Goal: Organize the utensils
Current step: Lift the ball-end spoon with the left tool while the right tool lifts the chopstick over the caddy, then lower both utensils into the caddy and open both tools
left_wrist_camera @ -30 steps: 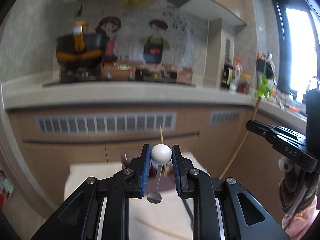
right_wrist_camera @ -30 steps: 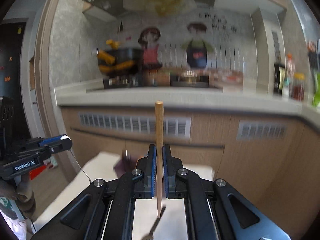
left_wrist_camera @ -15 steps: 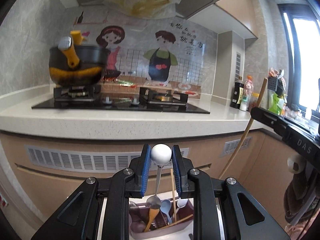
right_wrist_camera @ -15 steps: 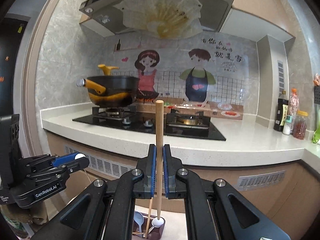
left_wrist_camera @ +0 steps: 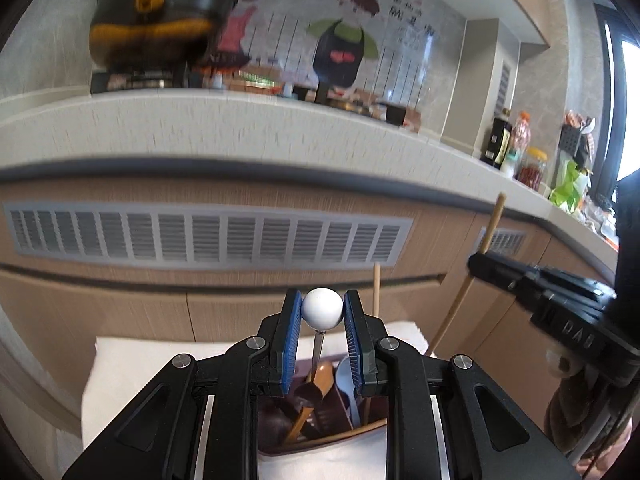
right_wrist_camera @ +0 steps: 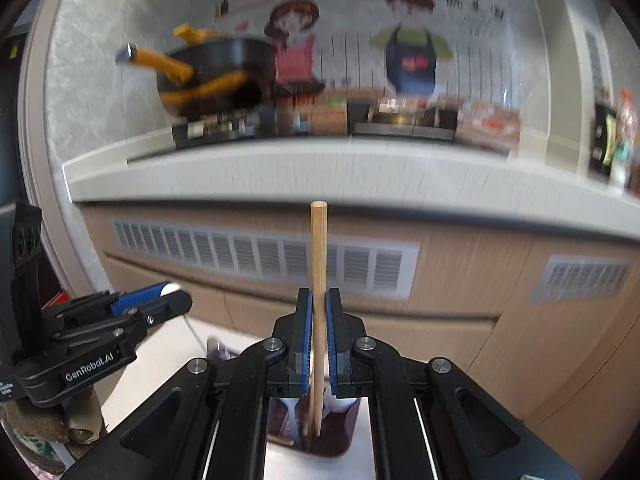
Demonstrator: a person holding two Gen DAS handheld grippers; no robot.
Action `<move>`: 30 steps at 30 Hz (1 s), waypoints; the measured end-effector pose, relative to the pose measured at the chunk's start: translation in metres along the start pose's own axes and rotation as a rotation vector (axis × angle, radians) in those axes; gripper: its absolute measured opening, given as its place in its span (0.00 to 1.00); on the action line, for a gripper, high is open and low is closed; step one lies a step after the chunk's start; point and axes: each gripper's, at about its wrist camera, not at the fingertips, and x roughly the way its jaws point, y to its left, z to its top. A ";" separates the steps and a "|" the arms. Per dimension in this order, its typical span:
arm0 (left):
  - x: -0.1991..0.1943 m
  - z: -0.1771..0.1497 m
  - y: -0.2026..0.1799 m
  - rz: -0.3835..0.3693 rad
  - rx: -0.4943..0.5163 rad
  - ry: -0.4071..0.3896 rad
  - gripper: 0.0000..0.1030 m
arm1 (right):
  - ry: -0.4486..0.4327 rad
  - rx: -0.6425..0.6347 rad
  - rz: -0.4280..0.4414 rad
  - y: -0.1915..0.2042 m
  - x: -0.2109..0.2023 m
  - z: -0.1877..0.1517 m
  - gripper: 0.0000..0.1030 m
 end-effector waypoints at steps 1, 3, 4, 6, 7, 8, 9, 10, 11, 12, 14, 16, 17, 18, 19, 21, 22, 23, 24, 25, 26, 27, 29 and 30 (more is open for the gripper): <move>0.004 -0.004 0.001 0.000 -0.003 0.011 0.22 | 0.018 0.001 -0.001 0.000 0.006 -0.005 0.06; 0.014 -0.013 0.004 -0.003 -0.013 0.040 0.22 | 0.062 0.012 0.010 -0.002 0.021 -0.017 0.06; 0.019 -0.016 0.006 -0.004 -0.020 0.054 0.22 | 0.078 0.020 0.019 -0.003 0.027 -0.020 0.06; 0.030 -0.025 0.009 -0.001 -0.032 0.090 0.22 | 0.117 0.043 0.036 -0.007 0.040 -0.031 0.06; 0.034 -0.030 0.010 0.002 -0.032 0.107 0.22 | 0.133 0.048 0.037 -0.007 0.045 -0.036 0.06; 0.039 -0.034 0.011 0.005 -0.032 0.125 0.23 | 0.142 0.046 0.035 -0.007 0.049 -0.040 0.06; 0.043 -0.038 0.011 0.007 -0.036 0.140 0.24 | 0.155 0.038 0.039 -0.007 0.053 -0.045 0.07; 0.045 -0.041 0.012 0.007 -0.042 0.147 0.26 | 0.174 0.027 0.051 -0.006 0.057 -0.050 0.09; 0.047 -0.044 0.014 0.010 -0.051 0.152 0.30 | 0.189 0.021 0.055 -0.004 0.061 -0.052 0.15; 0.046 -0.045 0.014 0.014 -0.056 0.149 0.32 | 0.199 0.017 0.045 -0.004 0.063 -0.056 0.28; 0.040 -0.046 0.012 0.024 -0.063 0.132 0.41 | 0.189 0.001 0.010 -0.003 0.060 -0.061 0.41; 0.027 -0.048 0.006 0.041 -0.057 0.107 0.50 | 0.164 -0.023 -0.016 -0.002 0.049 -0.067 0.47; 0.023 -0.049 0.002 0.051 -0.052 0.102 0.54 | 0.157 -0.030 -0.028 -0.002 0.045 -0.069 0.52; 0.017 -0.051 -0.002 0.068 -0.042 0.101 0.55 | 0.149 -0.038 -0.043 -0.002 0.039 -0.073 0.56; 0.014 -0.054 -0.007 0.083 -0.032 0.105 0.55 | 0.147 -0.046 -0.055 -0.002 0.034 -0.076 0.59; 0.005 -0.063 -0.008 0.119 -0.012 0.124 0.55 | 0.147 -0.076 -0.082 0.002 0.025 -0.087 0.69; 0.001 -0.071 -0.009 0.130 -0.007 0.138 0.56 | 0.142 -0.089 -0.085 0.003 0.020 -0.092 0.72; -0.002 -0.076 -0.010 0.132 -0.006 0.149 0.57 | 0.136 -0.098 -0.093 0.005 0.013 -0.099 0.77; -0.006 -0.084 -0.010 0.135 -0.006 0.162 0.58 | 0.136 -0.104 -0.098 0.007 0.006 -0.106 0.81; -0.010 -0.091 -0.010 0.139 -0.007 0.175 0.61 | 0.137 -0.108 -0.100 0.008 0.000 -0.112 0.82; -0.014 -0.101 -0.010 0.145 -0.009 0.190 0.63 | 0.135 -0.110 -0.099 0.010 -0.006 -0.117 0.83; -0.017 -0.108 -0.010 0.148 -0.014 0.200 0.63 | 0.133 -0.114 -0.099 0.011 -0.011 -0.121 0.83; -0.023 -0.122 -0.009 0.144 -0.029 0.222 0.64 | 0.121 -0.131 -0.110 0.015 -0.022 -0.129 0.83; -0.024 -0.126 -0.008 0.142 -0.041 0.229 0.64 | 0.108 -0.143 -0.113 0.017 -0.028 -0.132 0.84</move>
